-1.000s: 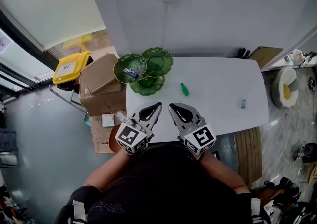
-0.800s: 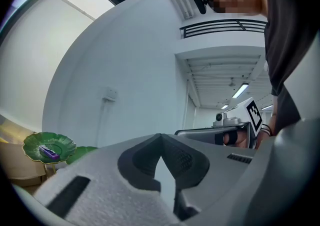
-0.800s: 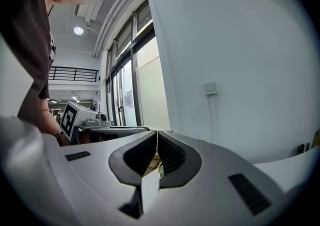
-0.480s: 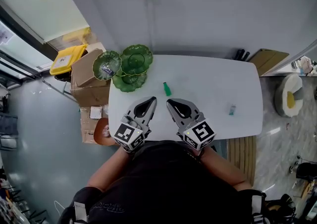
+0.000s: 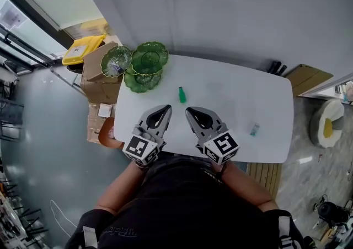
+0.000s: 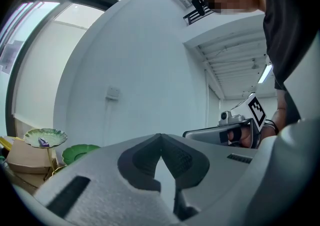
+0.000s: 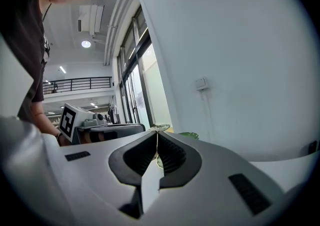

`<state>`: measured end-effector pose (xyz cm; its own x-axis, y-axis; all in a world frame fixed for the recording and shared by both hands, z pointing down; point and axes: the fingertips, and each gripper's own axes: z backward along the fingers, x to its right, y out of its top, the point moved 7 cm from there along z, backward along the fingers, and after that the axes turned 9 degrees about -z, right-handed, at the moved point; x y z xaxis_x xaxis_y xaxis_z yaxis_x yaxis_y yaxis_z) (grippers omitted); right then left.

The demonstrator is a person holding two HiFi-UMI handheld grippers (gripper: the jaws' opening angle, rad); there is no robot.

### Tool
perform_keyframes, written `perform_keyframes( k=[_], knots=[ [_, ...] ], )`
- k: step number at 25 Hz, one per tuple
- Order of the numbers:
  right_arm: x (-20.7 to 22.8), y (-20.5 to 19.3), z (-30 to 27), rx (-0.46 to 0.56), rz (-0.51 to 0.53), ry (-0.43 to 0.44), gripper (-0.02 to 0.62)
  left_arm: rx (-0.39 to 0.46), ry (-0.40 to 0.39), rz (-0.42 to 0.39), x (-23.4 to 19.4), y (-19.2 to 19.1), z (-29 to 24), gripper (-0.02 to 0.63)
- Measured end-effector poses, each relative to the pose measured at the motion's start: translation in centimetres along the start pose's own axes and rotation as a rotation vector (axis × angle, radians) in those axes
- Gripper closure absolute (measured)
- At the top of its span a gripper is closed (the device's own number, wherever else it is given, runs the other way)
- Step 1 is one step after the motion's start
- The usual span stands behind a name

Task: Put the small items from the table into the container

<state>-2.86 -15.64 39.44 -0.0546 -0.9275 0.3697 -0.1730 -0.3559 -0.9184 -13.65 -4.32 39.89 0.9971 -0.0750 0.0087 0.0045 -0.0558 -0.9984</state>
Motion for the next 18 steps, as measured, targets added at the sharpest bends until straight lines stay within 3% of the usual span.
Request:
perform_keyframes(
  k=[11,18],
  knots=[
    [3.2,-1.3,-2.2,-0.054,-0.041,-0.037,0.574,-0.049,0.024,0.029,-1.7,-2.8,-0.6,0.598],
    [5.3,-3.4,-5.7,-0.148,-0.077,-0.068,0.574,-0.068,0.015,0.045,-4.4,-4.6,-1.0,0.600]
  ],
)
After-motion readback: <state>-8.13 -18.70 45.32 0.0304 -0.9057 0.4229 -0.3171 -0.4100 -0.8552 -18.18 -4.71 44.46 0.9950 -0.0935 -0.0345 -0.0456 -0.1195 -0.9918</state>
